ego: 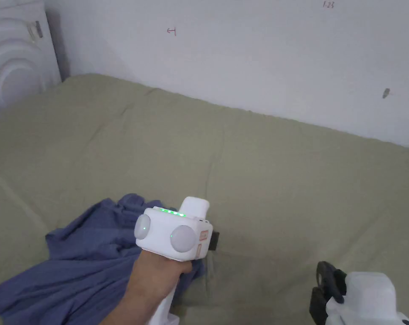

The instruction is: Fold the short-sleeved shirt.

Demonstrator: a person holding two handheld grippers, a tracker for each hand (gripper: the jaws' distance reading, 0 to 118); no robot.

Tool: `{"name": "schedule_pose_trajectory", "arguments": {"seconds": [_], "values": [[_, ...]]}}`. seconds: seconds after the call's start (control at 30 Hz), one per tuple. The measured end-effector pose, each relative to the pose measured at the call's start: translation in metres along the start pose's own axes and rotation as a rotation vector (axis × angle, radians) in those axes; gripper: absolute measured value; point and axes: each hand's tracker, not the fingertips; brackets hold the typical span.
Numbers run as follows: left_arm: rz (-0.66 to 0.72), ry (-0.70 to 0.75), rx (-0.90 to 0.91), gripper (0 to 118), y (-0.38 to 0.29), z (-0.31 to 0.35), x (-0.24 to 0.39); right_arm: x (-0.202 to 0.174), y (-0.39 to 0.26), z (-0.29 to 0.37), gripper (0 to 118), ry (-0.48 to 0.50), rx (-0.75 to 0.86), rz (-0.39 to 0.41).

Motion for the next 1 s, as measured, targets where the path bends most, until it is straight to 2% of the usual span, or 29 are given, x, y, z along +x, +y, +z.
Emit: {"name": "schedule_pose_trajectory", "arguments": {"seconds": [0.17, 0.33, 0.43, 0.57, 0.7, 0.73, 0.77, 0.8, 0.83, 1.0], "values": [[-0.157, -0.184, 0.013, 13, 0.039, -0.041, 0.143, 0.067, -0.012, 0.02, 1, -0.134, -0.01, -0.037], [-0.255, -0.36, 0.035, 13, 0.06, -0.055, 0.264, 0.126, -0.024, 0.033, 1, -0.239, -0.034, -0.075], [-0.297, -0.351, -0.039, 13, 0.055, -0.079, 0.298, 0.15, -0.033, 0.04, 1, -0.281, -0.039, -0.091], [-0.313, -0.293, -0.161, 13, 0.029, -0.12, 0.31, 0.166, -0.043, 0.041, 1, -0.302, -0.047, -0.118], [-0.306, -0.289, -0.14, 15, 0.021, -0.122, 0.307, 0.169, -0.048, 0.038, 1, -0.3, -0.056, -0.13], [-0.309, -0.289, -0.1, 24, 0.024, -0.117, 0.306, 0.167, -0.047, 0.039, 1, -0.297, -0.055, -0.131], [-0.327, -0.271, -0.055, 49, 0.026, -0.11, 0.306, 0.166, -0.047, 0.039, 1, -0.293, -0.053, -0.131], [-0.349, -0.244, -0.025, 98, 0.028, -0.102, 0.306, 0.163, -0.045, 0.04, 1, -0.29, -0.052, -0.127], [-0.367, -0.228, 0.006, 116, 0.028, -0.088, 0.302, 0.159, -0.044, 0.043, 1, -0.285, -0.046, -0.122], [-0.335, -0.251, 0.175, 117, 0.003, 0.01, 0.254, 0.138, -0.038, 0.067, 1, -0.25, -0.009, -0.103]]}}
